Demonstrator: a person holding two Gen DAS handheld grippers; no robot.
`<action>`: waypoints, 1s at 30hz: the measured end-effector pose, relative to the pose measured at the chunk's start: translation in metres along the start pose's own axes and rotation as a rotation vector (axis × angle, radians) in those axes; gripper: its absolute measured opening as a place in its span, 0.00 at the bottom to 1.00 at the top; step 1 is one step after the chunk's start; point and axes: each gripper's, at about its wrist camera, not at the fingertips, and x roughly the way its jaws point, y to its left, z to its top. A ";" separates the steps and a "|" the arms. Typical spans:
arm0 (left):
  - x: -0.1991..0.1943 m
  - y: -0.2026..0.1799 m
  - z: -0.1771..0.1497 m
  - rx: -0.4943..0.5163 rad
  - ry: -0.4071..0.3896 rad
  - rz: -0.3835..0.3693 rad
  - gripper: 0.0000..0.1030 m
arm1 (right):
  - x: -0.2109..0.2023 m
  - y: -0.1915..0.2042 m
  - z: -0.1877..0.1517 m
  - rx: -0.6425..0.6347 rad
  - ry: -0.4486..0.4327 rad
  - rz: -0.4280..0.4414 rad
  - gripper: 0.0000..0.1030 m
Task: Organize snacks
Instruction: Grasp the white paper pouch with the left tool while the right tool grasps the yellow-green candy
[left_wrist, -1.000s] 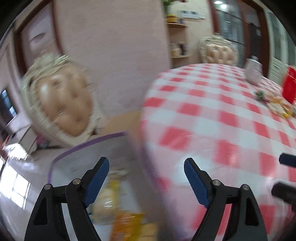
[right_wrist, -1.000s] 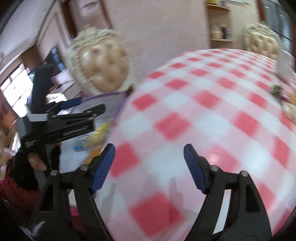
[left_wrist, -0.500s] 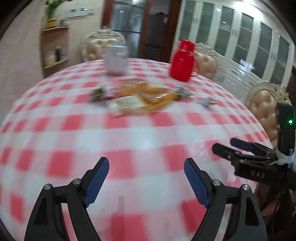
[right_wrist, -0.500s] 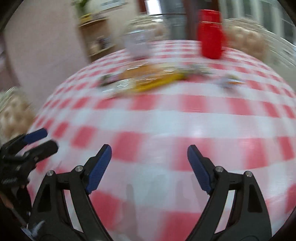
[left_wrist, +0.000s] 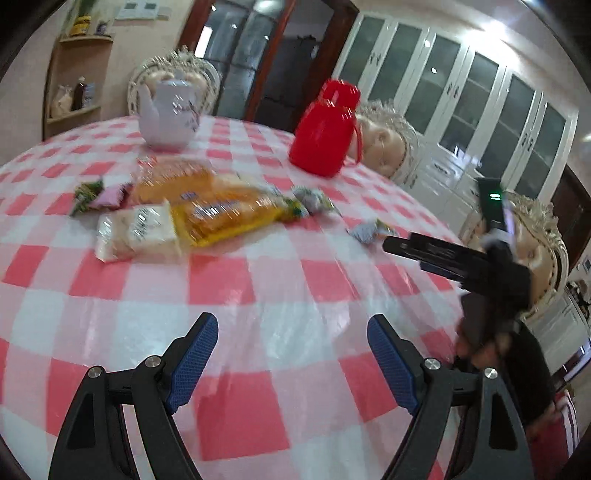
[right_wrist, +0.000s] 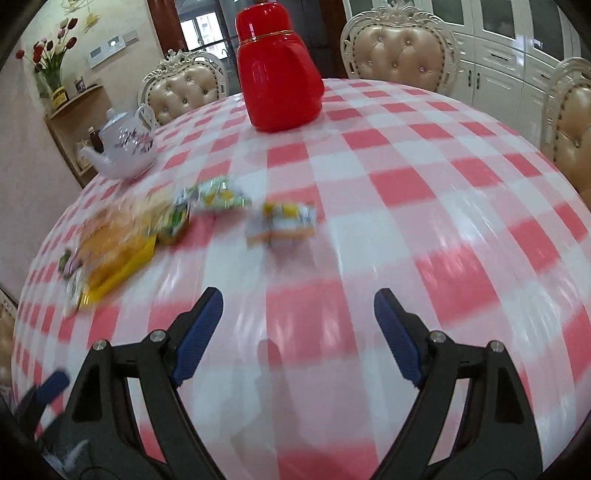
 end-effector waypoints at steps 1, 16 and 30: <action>-0.003 0.004 0.002 -0.010 -0.012 -0.005 0.82 | 0.011 0.004 0.009 -0.003 0.005 0.004 0.83; 0.003 0.087 0.030 -0.130 0.027 0.233 0.83 | 0.049 0.022 0.032 -0.083 0.031 -0.080 0.44; 0.052 0.136 0.068 -0.263 0.146 0.286 0.84 | 0.038 0.008 0.032 -0.008 -0.026 -0.023 0.44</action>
